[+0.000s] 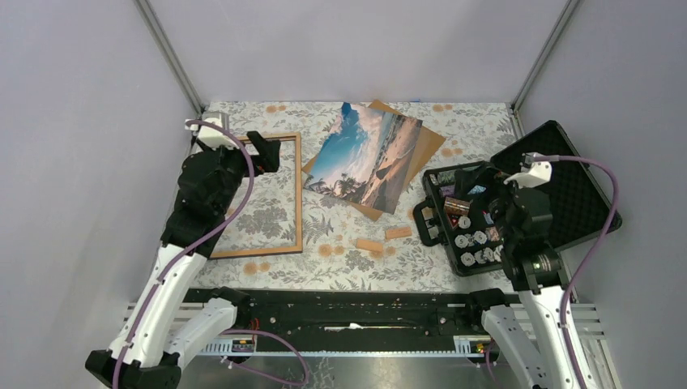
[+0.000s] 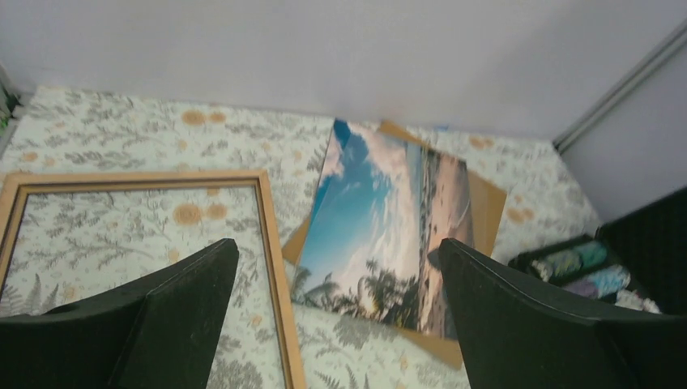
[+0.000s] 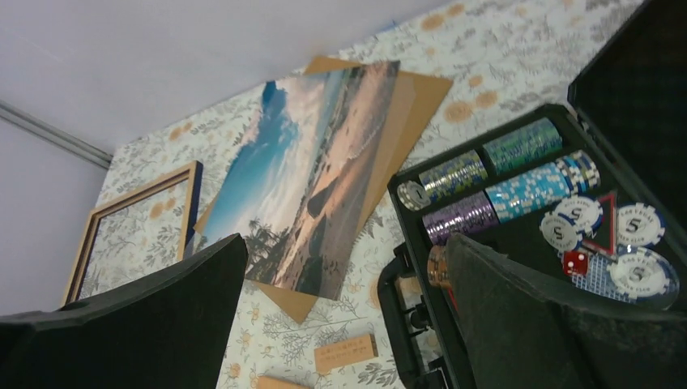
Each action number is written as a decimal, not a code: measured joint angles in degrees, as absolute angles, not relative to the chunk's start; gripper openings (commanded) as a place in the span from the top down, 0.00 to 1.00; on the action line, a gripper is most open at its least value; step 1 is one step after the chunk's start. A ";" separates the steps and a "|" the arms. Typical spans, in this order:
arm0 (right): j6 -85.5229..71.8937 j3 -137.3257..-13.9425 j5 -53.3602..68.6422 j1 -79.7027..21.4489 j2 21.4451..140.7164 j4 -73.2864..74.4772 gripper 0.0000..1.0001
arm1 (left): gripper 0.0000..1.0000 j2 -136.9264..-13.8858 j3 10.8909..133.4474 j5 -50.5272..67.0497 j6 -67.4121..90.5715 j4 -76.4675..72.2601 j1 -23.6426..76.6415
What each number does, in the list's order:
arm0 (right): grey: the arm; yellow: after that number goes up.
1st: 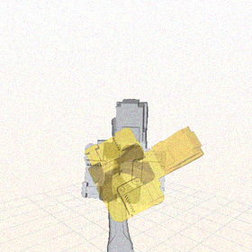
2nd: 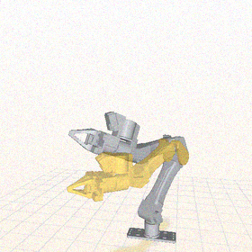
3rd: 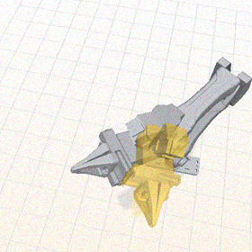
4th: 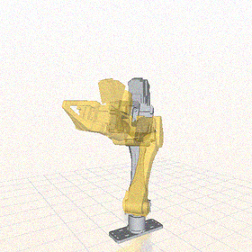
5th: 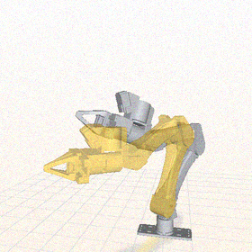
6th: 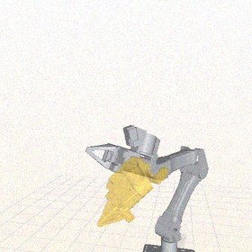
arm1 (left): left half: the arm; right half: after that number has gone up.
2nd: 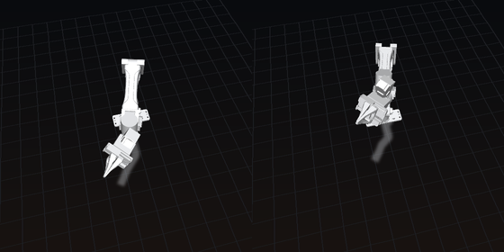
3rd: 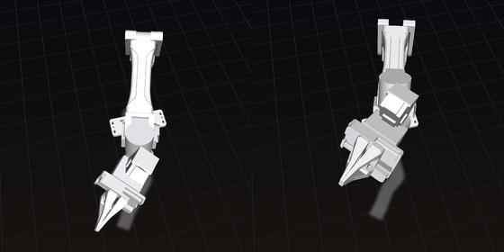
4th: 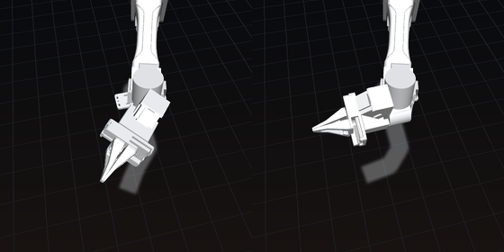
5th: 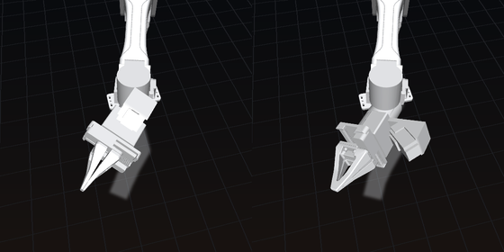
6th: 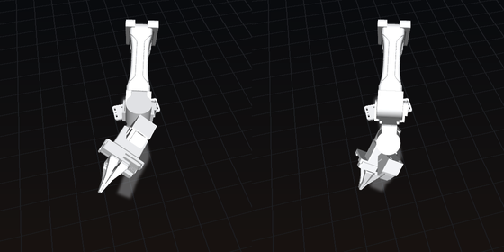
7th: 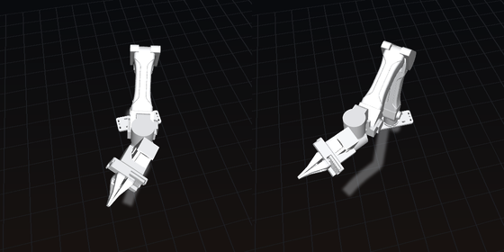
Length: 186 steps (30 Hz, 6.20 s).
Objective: Put the photo into the frame
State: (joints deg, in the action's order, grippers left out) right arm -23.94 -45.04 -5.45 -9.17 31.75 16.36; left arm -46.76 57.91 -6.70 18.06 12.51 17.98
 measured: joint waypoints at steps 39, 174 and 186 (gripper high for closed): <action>-54.33 -34.09 15.42 -19.40 85.14 -13.34 0.00 | 0.01 -54.63 56.03 1.89 17.12 17.12 18.09; -61.25 -63.55 34.11 -33.61 124.53 -42.52 0.36 | 0.01 -61.95 64.07 8.29 27.62 8.69 22.79; -65.54 -81.73 41.82 -33.21 138.28 -42.83 0.38 | 0.01 -64.90 64.05 9.26 28.40 8.03 22.79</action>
